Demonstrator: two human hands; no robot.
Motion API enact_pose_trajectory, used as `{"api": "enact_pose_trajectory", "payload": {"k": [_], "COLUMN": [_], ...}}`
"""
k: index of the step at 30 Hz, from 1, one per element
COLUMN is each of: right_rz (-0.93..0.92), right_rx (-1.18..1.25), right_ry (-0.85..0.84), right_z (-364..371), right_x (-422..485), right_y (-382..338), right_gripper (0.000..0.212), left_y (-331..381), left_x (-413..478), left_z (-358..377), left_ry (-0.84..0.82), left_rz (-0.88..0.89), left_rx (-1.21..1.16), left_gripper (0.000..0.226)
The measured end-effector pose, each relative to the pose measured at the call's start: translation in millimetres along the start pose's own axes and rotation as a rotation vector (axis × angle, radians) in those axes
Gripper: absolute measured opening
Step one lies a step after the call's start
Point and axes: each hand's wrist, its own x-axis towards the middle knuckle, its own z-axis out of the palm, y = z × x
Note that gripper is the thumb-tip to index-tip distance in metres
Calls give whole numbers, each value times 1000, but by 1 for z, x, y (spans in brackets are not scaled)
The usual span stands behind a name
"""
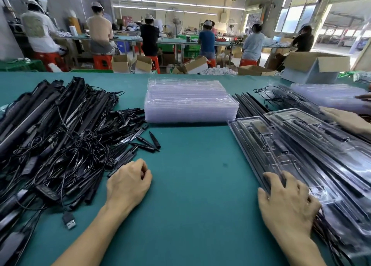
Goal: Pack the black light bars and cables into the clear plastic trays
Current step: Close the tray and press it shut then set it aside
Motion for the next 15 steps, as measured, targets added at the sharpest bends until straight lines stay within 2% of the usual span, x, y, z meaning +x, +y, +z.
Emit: {"api": "enact_pose_trajectory", "payload": {"k": [10,15], "right_rz": [-64,-81], "right_rx": [16,-20], "right_ry": [44,52], "right_z": [6,9], "right_x": [4,2], "right_y": [10,6], "right_gripper": [56,52], "left_y": [2,2], "left_x": [-1,-1], "left_z": [-1,-1], "left_ry": [6,6], "left_rz": [7,13], "left_rx": [7,16], "left_gripper": [15,16]}}
